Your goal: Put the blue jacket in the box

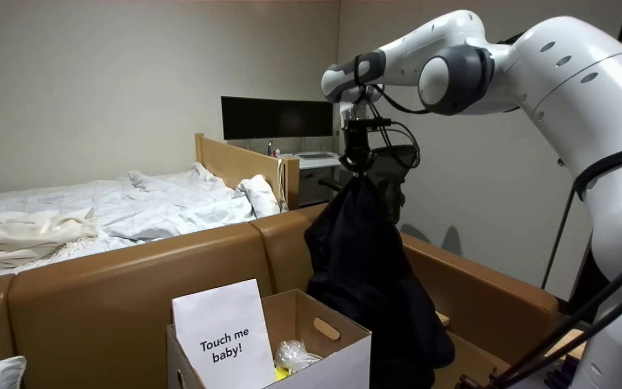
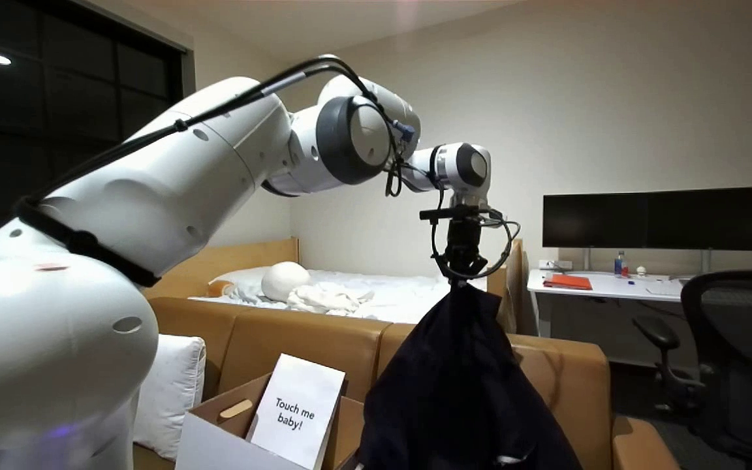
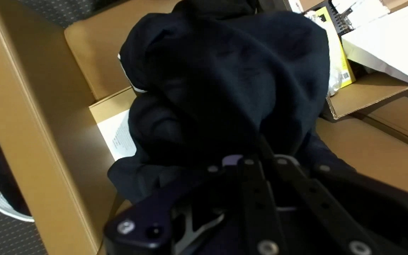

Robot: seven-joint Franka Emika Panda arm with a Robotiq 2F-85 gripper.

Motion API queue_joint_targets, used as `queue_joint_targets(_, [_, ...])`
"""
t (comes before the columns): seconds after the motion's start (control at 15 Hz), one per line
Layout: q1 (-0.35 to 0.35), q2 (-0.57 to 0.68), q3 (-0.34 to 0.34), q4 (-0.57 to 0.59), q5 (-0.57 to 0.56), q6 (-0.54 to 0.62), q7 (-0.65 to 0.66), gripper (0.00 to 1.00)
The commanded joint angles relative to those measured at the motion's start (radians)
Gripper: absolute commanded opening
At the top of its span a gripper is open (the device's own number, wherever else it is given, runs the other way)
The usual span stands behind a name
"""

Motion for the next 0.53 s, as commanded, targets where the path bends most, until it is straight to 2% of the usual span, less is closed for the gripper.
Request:
queue_joint_targets(0.0, [0.003,-0.024,-0.002,-0.013,-0.001,-0.001,0.000,0.04])
queue_joint_targets(0.2, [0.004,-0.009,-0.001,-0.011,-0.001,0.001,0.000,0.01])
queue_joint_targets(0.33, [0.084,-0.084,-0.024,-0.100,-0.100,0.088,0.009,0.01])
queue_joint_targets(0.47, [0.120,-0.165,-0.029,-0.151,-0.156,0.133,0.018,0.01])
